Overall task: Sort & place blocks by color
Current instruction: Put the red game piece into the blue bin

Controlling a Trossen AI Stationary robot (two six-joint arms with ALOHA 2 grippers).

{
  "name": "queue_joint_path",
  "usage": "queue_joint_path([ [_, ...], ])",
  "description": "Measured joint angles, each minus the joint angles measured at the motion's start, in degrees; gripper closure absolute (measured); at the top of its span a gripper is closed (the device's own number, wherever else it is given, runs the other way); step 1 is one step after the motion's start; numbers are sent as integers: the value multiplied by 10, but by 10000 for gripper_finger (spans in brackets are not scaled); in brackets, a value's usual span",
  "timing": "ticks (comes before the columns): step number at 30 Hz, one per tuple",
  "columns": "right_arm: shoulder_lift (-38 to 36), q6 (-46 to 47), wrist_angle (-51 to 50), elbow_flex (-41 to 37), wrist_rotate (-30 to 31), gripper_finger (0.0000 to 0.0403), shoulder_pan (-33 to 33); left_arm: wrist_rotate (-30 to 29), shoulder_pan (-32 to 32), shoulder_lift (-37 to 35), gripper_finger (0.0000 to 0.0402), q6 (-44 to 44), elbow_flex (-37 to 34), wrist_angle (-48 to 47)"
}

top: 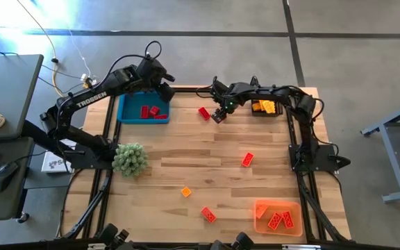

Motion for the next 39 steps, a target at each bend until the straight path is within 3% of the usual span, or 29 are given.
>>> queue_joint_path([
  [14, 24, 8, -13, -3, 2, 195, 0, 2, 0, 0, 209, 5, 0, 0],
  [21, 23, 15, -15, -2, -2, 292, 0, 5, 0, 0, 209, 5, 0, 0],
  [27, 25, 1, -44, 14, -19, 293, 0, 6, 0, 0, 209, 5, 0, 0],
  [34, 25, -19, -123, 83, -59, 293, 8, 80, 0, 0, 209, 10, 0, 0],
  [39, 25, -49, -182, 162, -60, 293, 32, 125, 0, 0, 209, 69, 0, -2],
])
